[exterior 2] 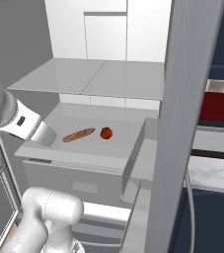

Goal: Place the mayonnaise and ketchup from the counter to the top shelf of the fridge. If the existing items in the fridge are on the top shelf, move them to other shelves.

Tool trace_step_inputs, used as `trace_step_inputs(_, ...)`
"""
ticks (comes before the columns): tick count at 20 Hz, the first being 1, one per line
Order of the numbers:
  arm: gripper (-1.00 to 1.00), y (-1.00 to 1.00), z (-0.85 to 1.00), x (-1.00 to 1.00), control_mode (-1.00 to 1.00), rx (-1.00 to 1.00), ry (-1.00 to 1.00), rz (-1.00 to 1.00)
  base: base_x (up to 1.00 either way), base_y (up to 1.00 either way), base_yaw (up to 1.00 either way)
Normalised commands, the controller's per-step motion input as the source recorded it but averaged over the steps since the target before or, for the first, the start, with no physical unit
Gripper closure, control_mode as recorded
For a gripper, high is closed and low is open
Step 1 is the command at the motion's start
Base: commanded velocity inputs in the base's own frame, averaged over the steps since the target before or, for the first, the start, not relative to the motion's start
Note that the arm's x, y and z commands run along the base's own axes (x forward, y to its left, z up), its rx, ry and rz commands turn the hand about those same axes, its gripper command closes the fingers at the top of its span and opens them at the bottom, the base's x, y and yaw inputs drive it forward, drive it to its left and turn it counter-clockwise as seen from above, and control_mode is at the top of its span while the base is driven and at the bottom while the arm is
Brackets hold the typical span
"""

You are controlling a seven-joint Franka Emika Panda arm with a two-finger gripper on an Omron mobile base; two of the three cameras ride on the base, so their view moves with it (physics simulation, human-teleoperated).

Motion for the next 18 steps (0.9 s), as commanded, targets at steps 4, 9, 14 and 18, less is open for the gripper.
trace_step_inputs(4,-1.00,0.06,0.52,-0.34,-1.00,0.00,0.13,0.00,0.00,0.00,0.00)
trace_step_inputs(9,-1.00,0.02,0.03,0.00,-1.00,0.00,0.01,0.00,0.00,0.00,0.00)
trace_step_inputs(14,-1.00,0.03,0.00,-0.10,-1.00,-0.02,-0.08,0.00,0.00,0.00,0.00)
trace_step_inputs(18,-1.00,0.19,0.00,-0.33,-1.00,-0.12,-0.25,0.00,0.00,0.00,0.00)
